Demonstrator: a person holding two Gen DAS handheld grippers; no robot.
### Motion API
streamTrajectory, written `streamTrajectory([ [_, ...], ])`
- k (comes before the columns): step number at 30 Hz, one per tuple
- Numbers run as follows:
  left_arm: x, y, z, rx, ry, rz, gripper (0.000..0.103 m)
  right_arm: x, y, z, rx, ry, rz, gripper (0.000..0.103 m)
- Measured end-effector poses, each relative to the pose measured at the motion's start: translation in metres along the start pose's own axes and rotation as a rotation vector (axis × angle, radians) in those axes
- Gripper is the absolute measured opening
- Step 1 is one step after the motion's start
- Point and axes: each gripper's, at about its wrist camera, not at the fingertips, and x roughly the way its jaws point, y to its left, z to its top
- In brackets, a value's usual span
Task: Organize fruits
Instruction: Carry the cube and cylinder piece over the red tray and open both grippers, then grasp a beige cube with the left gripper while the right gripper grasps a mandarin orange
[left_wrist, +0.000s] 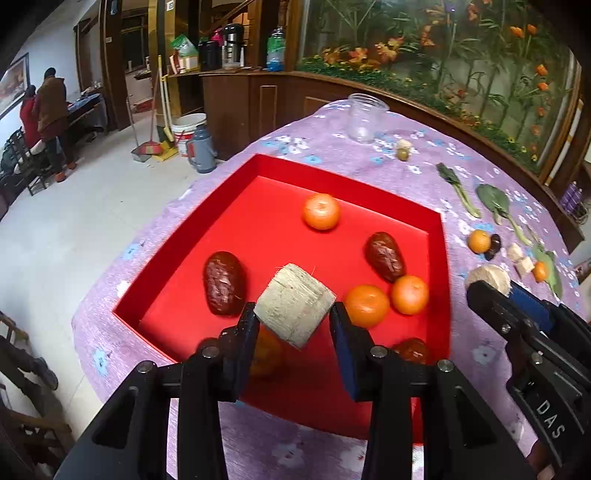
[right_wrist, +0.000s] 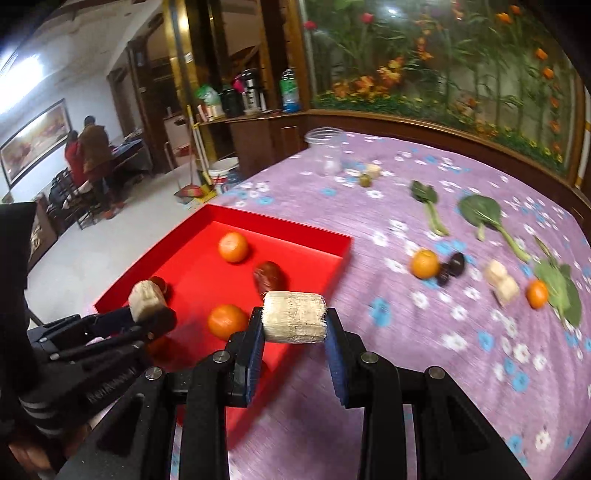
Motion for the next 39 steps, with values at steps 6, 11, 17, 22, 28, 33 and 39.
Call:
streamTrajectory([
  [6,0.013,0.007,0.004,-0.003,0.022,0.025,0.038,0.026,0.017,0.009,-0.028,0.027,0.015,0.034],
  [11,0.023,0.012,0.006,-0.014,0.041,0.044,0.038,0.038,0.023,0.01,-0.042,0.045,0.014,0.035],
  [17,0.026,0.022,0.01,-0.063,0.034,0.066,0.06,0.048,0.023,0.01,-0.057,0.064,0.002,0.05],
  [22,0.023,0.027,0.012,-0.098,0.024,0.091,0.076,0.044,0.021,0.011,-0.048,0.046,-0.002,0.064],
  [28,0.018,0.02,0.012,-0.08,0.03,0.092,0.077,0.027,0.01,0.011,-0.013,0.007,0.016,0.07],
  [33,0.002,0.007,0.013,-0.061,-0.017,0.072,0.082,0.005,-0.011,0.006,0.031,-0.02,0.017,0.074],
  [39,-0.007,-0.034,0.014,0.04,-0.048,0.016,0.083,-0.02,-0.069,-0.014,0.118,-0.032,-0.049,0.075],
])
